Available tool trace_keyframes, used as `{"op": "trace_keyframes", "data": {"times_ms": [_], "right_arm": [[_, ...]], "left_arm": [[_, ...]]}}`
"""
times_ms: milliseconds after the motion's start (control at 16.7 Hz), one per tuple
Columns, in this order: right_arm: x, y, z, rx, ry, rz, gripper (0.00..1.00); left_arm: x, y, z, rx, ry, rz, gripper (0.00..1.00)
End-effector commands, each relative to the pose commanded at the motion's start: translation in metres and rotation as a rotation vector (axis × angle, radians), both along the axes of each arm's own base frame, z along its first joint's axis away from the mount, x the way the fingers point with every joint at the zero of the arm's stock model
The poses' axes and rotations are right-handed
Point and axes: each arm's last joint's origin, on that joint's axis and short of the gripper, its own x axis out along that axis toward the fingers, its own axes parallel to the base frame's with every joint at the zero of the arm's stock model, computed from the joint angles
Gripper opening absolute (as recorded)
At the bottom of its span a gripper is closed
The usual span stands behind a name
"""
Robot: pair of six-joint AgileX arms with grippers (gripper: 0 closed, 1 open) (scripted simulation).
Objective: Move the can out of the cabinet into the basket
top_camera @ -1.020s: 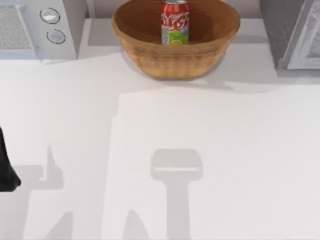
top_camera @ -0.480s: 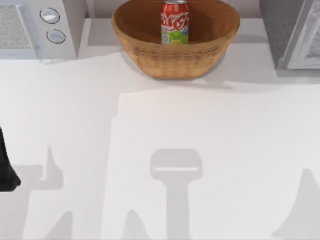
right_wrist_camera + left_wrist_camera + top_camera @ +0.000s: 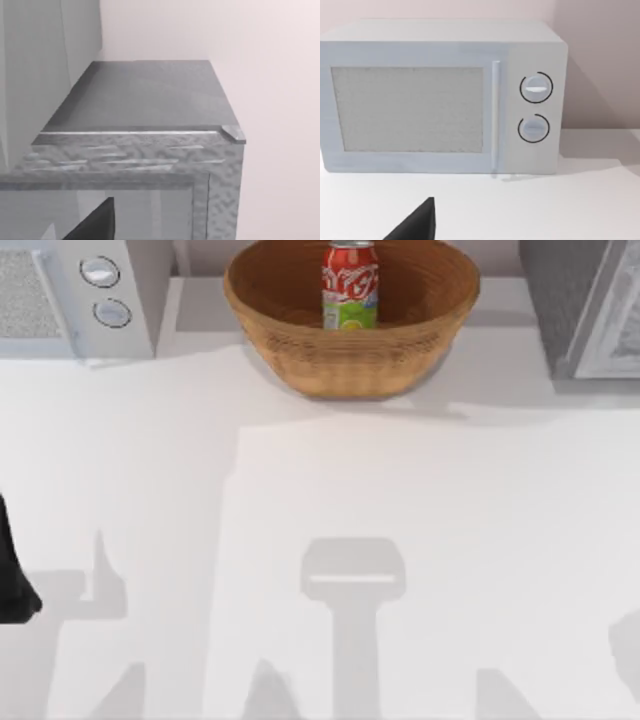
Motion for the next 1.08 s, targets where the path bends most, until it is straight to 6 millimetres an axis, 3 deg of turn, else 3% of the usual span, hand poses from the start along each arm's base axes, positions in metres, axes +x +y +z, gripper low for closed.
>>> {"op": "trace_keyframes", "data": {"times_ms": [180,600,840,1080], "right_arm": [[-0.006,0.012,0.015,-0.009,-0.006,0.0,1.0],[0.0,0.016,0.016,-0.015,-0.01,-0.001,1.0],[0.031,0.042,0.02,-0.022,-0.02,-0.001,1.0],[0.073,0.096,0.021,-0.018,-0.025,-0.004,1.0]], "left_arm": [[0.0,0.0,0.0,0.0,0.0,0.0,1.0],[0.0,0.0,0.0,0.0,0.0,0.0,1.0],[0.0,0.0,0.0,0.0,0.0,0.0,1.0],[0.0,0.0,0.0,0.0,0.0,0.0,1.0]]}}
